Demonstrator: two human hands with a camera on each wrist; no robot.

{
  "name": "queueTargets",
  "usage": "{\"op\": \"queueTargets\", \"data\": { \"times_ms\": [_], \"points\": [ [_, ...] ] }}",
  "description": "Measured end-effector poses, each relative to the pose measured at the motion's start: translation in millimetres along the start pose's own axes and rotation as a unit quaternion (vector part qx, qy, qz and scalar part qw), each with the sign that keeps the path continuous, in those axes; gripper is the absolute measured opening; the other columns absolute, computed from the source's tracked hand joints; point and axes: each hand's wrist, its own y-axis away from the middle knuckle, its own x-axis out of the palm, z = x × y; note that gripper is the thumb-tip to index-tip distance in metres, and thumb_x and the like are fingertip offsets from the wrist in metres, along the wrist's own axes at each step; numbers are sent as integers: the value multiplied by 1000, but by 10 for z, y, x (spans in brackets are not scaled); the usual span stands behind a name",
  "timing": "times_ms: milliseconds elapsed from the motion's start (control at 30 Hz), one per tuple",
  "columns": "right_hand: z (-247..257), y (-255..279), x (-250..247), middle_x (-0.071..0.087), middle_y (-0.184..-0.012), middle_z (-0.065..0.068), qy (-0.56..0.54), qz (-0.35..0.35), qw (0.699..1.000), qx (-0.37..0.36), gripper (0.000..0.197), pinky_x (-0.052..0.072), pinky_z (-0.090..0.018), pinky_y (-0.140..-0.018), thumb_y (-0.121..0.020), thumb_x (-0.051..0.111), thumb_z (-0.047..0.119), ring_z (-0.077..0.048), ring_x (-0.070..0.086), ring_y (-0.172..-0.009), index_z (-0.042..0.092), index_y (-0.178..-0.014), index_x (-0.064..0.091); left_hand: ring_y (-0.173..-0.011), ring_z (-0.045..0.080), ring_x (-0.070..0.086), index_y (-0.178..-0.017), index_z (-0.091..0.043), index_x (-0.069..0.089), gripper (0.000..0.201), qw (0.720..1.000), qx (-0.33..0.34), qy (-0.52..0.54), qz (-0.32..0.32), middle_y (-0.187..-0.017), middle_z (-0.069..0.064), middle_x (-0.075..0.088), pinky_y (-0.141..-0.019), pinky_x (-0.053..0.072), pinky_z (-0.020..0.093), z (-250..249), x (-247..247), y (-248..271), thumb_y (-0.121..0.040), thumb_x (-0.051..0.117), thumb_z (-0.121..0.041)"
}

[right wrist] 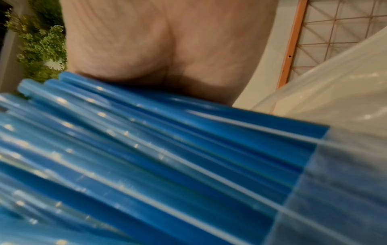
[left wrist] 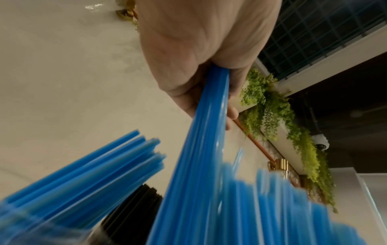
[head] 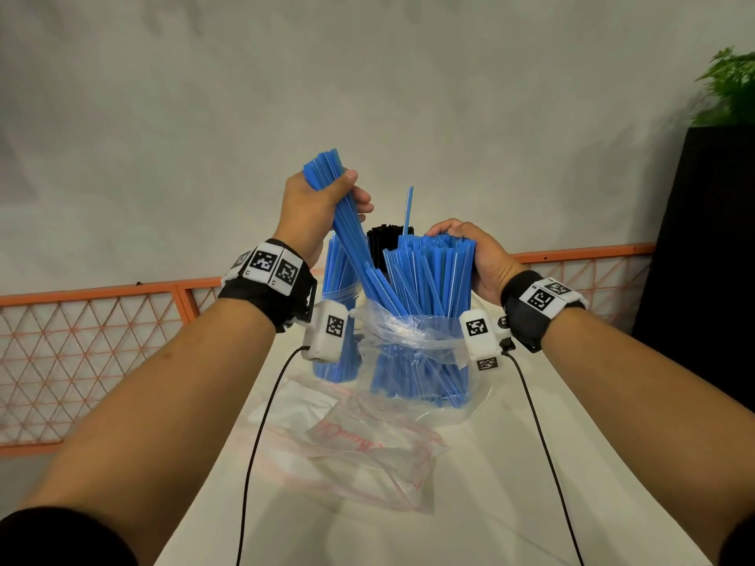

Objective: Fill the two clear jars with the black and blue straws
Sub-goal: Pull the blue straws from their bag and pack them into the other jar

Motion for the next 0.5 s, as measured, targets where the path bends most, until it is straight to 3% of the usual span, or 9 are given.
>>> {"op": "queueTargets", "data": {
  "times_ms": [133,367,500],
  "points": [
    [10,1,4,61,-95,-9,4,0,1000,2,26,45,-41,-88,-96,37,24,-23,57,-85,16,-90,61,-79,34,73,-103,-4,57,14,1000,11,2,-11,-80,14,71,-77,61,46,-108,-35,-24,-97,62,-15],
    [13,19,2,61,-94,-9,8,-6,1000,3,25,45,-40,-86,-95,38,25,-22,58,-83,16,-90,61,-83,32,71,-103,-3,57,13,997,-65,-25,37,-83,15,69,-88,58,52,-87,43,72,-97,62,-14],
    [24,26,-17,61,-93,-8,6,-11,1000,5,24,45,-40,-86,-82,46,34,-23,57,-84,16,-89,61,-77,30,72,-101,-4,55,12,1000,-22,-4,-4,-79,13,68,-83,59,51,-159,73,94,-98,60,-14]
  ]
}}
